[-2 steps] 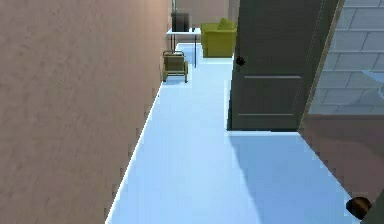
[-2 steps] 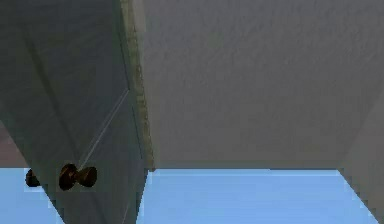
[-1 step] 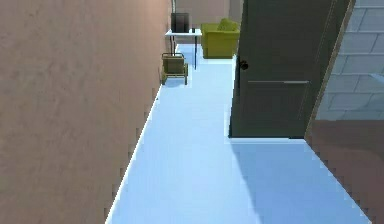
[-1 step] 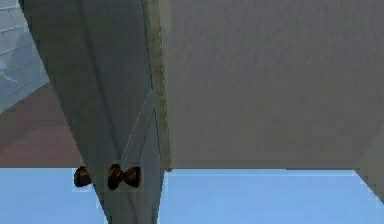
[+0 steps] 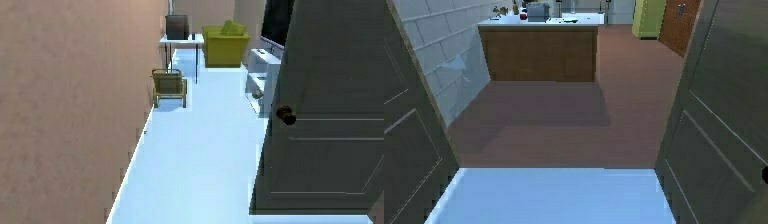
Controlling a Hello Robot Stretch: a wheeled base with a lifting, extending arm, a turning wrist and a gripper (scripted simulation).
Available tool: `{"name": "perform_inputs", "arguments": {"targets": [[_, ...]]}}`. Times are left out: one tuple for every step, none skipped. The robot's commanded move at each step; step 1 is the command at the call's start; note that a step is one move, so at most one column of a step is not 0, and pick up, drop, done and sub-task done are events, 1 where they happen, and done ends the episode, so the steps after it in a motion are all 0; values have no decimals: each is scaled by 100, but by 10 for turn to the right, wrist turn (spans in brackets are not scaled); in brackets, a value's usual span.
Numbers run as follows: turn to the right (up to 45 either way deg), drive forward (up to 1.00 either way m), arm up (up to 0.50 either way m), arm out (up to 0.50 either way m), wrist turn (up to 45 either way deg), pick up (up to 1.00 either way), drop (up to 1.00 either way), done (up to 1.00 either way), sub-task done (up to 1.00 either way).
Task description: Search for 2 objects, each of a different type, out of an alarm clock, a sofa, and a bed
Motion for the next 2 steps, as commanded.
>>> {"name": "perform_inputs", "arguments": {"targets": [[0,100,0,0,0,0,0,0,0],[120,0,0,0,0,0,0,0,0]]}}
